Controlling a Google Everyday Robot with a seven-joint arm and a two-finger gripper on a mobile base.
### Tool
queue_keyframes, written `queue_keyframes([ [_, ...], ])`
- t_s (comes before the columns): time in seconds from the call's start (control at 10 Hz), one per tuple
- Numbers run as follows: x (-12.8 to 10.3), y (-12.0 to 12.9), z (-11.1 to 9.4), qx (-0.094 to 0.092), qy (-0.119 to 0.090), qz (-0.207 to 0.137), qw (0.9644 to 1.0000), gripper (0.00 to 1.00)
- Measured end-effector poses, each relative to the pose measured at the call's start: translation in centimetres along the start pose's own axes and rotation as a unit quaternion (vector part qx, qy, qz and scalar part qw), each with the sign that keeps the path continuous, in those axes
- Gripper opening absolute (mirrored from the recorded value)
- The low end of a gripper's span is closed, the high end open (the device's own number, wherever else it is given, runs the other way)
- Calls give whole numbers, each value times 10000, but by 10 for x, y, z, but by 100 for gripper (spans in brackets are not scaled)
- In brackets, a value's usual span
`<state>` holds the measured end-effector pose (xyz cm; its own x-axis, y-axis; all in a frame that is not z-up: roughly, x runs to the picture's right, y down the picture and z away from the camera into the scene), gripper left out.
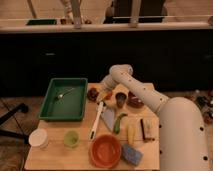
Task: Place grapes in plastic cup
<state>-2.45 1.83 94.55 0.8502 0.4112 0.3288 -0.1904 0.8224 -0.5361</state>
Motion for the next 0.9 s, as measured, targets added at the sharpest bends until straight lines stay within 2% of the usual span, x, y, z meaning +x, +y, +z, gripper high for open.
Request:
queue_keyframes([
  [0.4,6,-6,6,-10,-142,255,9996,80],
  [0.9,-1,-10,24,-113,-189,294,9993,80],
])
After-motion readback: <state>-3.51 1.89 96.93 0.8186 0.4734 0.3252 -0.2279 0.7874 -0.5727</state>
